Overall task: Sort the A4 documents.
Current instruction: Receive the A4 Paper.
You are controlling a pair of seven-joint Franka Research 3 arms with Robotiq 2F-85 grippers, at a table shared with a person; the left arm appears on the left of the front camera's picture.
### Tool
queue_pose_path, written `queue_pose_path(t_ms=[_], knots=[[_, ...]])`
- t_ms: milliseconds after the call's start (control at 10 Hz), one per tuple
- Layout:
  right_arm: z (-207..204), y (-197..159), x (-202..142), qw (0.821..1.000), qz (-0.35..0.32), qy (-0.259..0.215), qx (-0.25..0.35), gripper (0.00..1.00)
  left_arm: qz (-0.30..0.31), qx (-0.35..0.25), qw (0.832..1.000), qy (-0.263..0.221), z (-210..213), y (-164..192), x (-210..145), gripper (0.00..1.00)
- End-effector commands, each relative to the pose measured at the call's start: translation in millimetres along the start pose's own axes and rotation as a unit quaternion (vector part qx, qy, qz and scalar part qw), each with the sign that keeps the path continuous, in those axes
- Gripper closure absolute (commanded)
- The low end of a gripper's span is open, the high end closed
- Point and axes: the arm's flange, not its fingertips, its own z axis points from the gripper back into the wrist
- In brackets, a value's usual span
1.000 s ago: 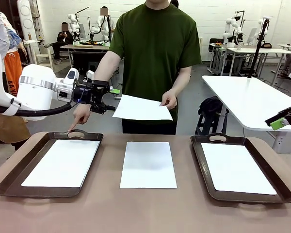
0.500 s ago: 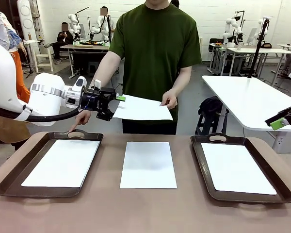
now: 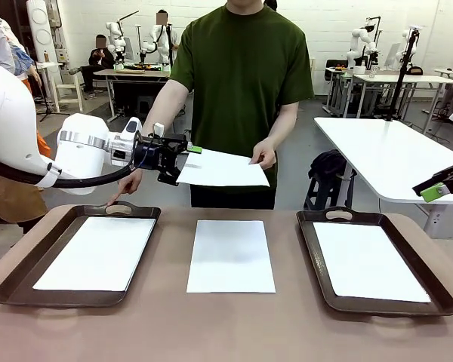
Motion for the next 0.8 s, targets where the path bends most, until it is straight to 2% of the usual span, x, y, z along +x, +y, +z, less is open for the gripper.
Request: queue_pose_path(t_ms=[0,100,200,700], knots=[[-0.2,0.5,-0.3,1.000,0.003,0.000,0.002,0.00,0.018,-0.010,1.000,-0.005,-8.6,-1.6,10.4,0.00],[-0.2,0.5,-0.3,1.000,0.003,0.000,0.002,0.00,0.014,-0.003,1.000,-0.013,-8.1,-1.2,9.9,0.00],[-0.2,0.5,-0.3,1.000,0.003,0.000,0.002,0.00,-0.003,0.008,1.000,-0.021,-7.9,-3.8,8.1,0.09],[-0.2,0.5,-0.3,1.000,0.003,0.000,0.002,0.00,-0.006,0.008,1.000,-0.025,-7.0,-6.2,6.3,0.60]])
